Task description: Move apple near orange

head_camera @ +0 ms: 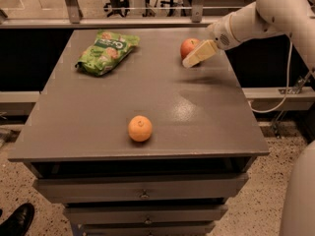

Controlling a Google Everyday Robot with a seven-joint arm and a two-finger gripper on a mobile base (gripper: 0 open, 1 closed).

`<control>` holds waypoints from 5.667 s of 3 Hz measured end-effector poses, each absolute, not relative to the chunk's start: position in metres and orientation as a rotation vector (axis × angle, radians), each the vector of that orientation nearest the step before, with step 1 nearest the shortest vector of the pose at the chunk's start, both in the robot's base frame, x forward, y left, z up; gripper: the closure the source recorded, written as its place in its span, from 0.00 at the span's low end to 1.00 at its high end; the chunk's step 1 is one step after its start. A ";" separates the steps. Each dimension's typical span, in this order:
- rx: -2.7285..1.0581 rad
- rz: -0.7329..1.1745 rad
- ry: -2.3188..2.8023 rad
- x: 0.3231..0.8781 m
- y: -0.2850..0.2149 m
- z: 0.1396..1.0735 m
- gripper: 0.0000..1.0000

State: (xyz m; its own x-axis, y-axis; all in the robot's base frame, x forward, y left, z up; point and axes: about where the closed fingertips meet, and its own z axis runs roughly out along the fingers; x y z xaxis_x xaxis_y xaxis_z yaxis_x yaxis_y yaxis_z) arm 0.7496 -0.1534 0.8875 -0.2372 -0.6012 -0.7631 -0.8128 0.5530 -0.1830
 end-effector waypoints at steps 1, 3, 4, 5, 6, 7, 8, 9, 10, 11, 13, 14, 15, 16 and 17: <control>-1.111 0.331 1.975 0.758 -0.155 0.878 0.00; -1.071 0.415 1.993 0.764 -0.134 0.871 0.12; -1.057 0.451 1.992 0.762 -0.128 0.869 0.35; -1.047 0.473 1.974 0.756 -0.128 0.872 0.58; -1.041 0.479 1.920 0.739 -0.140 0.907 0.82; -1.066 0.538 1.851 0.709 -0.144 0.950 1.00; -1.111 0.667 1.777 0.657 -0.133 0.982 1.00; -1.163 0.820 1.772 0.606 -0.109 0.964 1.00; -1.216 0.927 1.776 0.570 -0.090 0.938 1.00; -1.269 0.945 1.756 0.551 -0.079 0.923 1.00; -1.368 0.953 1.648 0.517 -0.065 0.902 1.00; -1.416 0.981 1.606 0.503 -0.057 0.892 0.97; -1.458 0.990 1.592 0.496 -0.053 0.883 0.74; -1.490 0.995 1.585 0.490 -0.048 0.872 0.51; -1.517 0.999 1.572 0.486 -0.043 0.864 0.27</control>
Offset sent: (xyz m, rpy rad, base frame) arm 0.0197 0.0136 -0.0122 0.0838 0.0711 -0.0521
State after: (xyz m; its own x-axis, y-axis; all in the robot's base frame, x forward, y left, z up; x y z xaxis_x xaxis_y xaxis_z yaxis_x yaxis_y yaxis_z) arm 0.4855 -0.0433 0.8640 -0.0452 -0.4384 -0.8976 -0.9989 0.0054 0.0476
